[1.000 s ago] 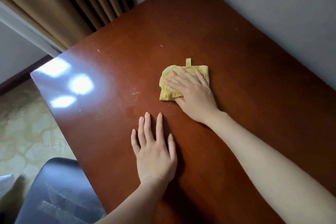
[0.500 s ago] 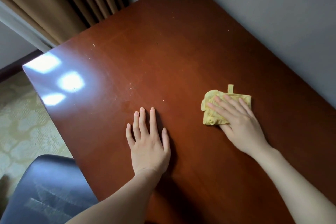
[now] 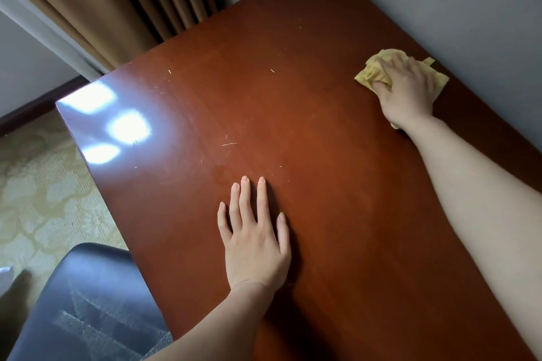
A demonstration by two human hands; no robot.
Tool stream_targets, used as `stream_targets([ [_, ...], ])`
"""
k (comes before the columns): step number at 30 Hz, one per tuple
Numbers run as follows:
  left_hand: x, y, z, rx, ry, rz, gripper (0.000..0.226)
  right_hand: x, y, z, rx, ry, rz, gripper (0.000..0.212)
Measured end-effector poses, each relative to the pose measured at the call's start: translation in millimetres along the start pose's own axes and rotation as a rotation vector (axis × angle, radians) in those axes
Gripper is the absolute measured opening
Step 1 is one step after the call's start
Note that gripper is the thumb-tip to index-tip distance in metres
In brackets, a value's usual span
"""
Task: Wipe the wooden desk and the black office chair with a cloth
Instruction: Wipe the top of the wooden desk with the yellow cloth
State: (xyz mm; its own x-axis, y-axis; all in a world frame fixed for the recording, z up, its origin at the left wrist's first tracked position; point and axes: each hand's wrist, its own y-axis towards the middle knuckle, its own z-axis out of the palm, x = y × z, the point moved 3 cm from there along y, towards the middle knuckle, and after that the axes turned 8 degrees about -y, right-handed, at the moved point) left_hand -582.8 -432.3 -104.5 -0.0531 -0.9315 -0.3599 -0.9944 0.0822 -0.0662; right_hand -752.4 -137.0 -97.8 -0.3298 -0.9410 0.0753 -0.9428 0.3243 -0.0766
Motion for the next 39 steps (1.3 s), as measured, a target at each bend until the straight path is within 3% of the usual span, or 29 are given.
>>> stream_targets([
  [4, -0.1, -0.1, -1.0, 0.007, -0.023, -0.006, 0.06, 27.0, 1.7, 5.3, 0.001, 0.009, 0.052, 0.05],
  [13, 1.7, -0.8, -2.1, -0.007, -0.141, -0.002, 0.064, 85.0, -74.3, 16.5, 0.028, 0.005, -0.23, 0.052],
  [22, 4.6, -4.3, -5.5, -0.048, -0.295, 0.034, 0.067, 103.7, -166.3, 18.8, 0.071, 0.02, -0.313, 0.055],
  [29, 12.8, -6.9, -17.6, -0.013, -0.708, 0.053, 0.065, 110.5, -229.5, 23.6, 0.091, 0.04, -0.35, 0.061],
  [33, 32.4, -5.9, -34.3, 0.052, -0.944, 0.043, 0.05, 115.6, -261.9, 21.5, 0.088, 0.09, -0.426, 0.058],
  [36, 61.7, -7.7, -54.6, -0.044, -0.84, 0.148, 0.039, 121.6, -296.9, 21.7, 0.103, 0.117, -0.593, 0.06],
  [39, 99.2, -6.7, -64.7, -0.183, -0.56, 0.19, 0.039, 128.3, -329.4, 26.0, 0.115, 0.06, -0.837, 0.068],
])
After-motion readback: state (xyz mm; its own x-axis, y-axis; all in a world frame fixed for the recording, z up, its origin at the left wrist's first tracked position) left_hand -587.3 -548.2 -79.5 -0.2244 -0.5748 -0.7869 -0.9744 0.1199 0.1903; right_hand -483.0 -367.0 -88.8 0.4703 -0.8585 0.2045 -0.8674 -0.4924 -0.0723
